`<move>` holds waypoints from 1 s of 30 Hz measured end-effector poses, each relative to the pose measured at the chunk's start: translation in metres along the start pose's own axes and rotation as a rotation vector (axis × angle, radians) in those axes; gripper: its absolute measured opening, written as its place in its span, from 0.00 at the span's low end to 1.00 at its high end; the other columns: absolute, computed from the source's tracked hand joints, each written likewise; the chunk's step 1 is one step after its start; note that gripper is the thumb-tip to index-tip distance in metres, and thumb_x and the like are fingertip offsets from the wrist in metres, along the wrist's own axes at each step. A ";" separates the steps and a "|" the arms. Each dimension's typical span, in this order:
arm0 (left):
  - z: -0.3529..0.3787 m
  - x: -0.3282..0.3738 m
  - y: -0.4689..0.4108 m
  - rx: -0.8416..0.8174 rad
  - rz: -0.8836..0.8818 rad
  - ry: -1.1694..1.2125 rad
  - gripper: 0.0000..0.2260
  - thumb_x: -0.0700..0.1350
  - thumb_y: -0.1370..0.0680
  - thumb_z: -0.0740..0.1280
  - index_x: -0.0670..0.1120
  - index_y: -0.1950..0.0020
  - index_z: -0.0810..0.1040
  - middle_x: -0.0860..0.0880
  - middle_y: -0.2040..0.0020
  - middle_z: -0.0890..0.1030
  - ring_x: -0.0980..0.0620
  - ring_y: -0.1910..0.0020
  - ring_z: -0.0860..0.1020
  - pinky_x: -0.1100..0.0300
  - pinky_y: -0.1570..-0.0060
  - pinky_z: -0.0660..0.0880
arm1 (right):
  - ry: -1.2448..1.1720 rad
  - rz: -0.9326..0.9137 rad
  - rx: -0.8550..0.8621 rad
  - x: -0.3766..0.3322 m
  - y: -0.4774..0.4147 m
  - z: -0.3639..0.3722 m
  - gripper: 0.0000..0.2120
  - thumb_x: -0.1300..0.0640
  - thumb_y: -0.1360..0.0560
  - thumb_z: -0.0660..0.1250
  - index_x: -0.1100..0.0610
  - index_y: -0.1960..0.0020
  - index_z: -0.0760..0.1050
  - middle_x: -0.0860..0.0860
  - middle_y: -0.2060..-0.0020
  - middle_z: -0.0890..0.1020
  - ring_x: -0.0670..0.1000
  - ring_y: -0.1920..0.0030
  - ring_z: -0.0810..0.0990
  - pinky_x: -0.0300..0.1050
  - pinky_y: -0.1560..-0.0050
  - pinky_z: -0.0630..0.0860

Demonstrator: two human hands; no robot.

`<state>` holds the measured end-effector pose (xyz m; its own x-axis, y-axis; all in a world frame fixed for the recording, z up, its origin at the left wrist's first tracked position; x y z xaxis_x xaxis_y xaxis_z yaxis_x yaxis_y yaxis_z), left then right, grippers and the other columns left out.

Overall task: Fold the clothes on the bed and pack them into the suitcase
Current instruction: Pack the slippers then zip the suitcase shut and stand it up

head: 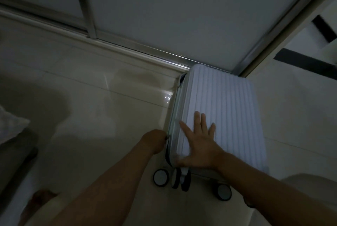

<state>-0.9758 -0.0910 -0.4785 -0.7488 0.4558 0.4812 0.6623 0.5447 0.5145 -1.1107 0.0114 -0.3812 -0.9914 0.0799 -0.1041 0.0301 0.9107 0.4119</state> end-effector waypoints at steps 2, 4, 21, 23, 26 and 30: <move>0.001 -0.003 0.001 0.039 0.044 -0.123 0.13 0.43 0.17 0.56 0.40 0.39 0.76 0.42 0.40 0.78 0.45 0.43 0.76 0.55 0.47 0.72 | 0.026 -0.074 -0.027 0.005 0.006 -0.004 0.63 0.21 0.42 0.64 0.41 0.25 0.27 0.58 0.31 0.21 0.60 0.31 0.19 0.74 0.34 0.30; -0.002 -0.004 0.005 0.066 0.096 -0.227 0.13 0.41 0.17 0.54 0.40 0.39 0.75 0.42 0.40 0.77 0.45 0.44 0.76 0.56 0.49 0.71 | 0.107 -0.123 -0.044 0.011 0.013 -0.006 0.64 0.21 0.43 0.66 0.42 0.25 0.28 0.57 0.30 0.22 0.61 0.30 0.20 0.75 0.33 0.32; 0.033 -0.026 0.076 0.041 0.200 -0.242 0.12 0.42 0.18 0.58 0.40 0.43 0.78 0.41 0.42 0.79 0.42 0.44 0.76 0.54 0.48 0.71 | 0.247 -0.176 0.077 -0.011 0.010 0.005 0.50 0.36 0.32 0.69 0.43 0.22 0.42 0.55 0.25 0.29 0.63 0.26 0.29 0.75 0.31 0.39; 0.040 -0.026 0.085 0.078 0.201 -0.160 0.13 0.44 0.18 0.58 0.38 0.43 0.78 0.39 0.43 0.79 0.42 0.45 0.77 0.54 0.48 0.72 | 0.214 -0.161 0.085 -0.020 0.001 0.005 0.50 0.37 0.32 0.69 0.43 0.22 0.41 0.55 0.24 0.31 0.64 0.26 0.29 0.75 0.32 0.38; 0.056 -0.021 0.102 0.104 0.100 0.034 0.12 0.45 0.18 0.60 0.38 0.44 0.79 0.39 0.46 0.80 0.41 0.48 0.78 0.56 0.54 0.70 | 0.111 -0.158 0.089 -0.037 -0.009 0.006 0.49 0.43 0.30 0.71 0.44 0.22 0.42 0.50 0.22 0.39 0.64 0.26 0.32 0.77 0.33 0.37; 0.073 -0.017 0.110 0.226 -0.168 0.645 0.08 0.43 0.24 0.68 0.40 0.58 0.83 0.44 0.61 0.83 0.46 0.59 0.81 0.60 0.63 0.70 | 0.051 -0.209 0.140 -0.032 -0.002 0.005 0.43 0.43 0.28 0.69 0.47 0.21 0.49 0.50 0.22 0.43 0.61 0.25 0.34 0.74 0.30 0.40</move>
<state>-0.8924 0.0130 -0.4821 -0.6288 -0.1176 0.7686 0.4645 0.7359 0.4927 -1.0781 0.0096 -0.3833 -0.9830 -0.1333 -0.1262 -0.1621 0.9529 0.2562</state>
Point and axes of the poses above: each hand's wrist, its own y-axis away from the middle knuckle, its own z-axis out of the palm, x = y × z, the point moved 3 cm from there along -y, towards the middle knuckle
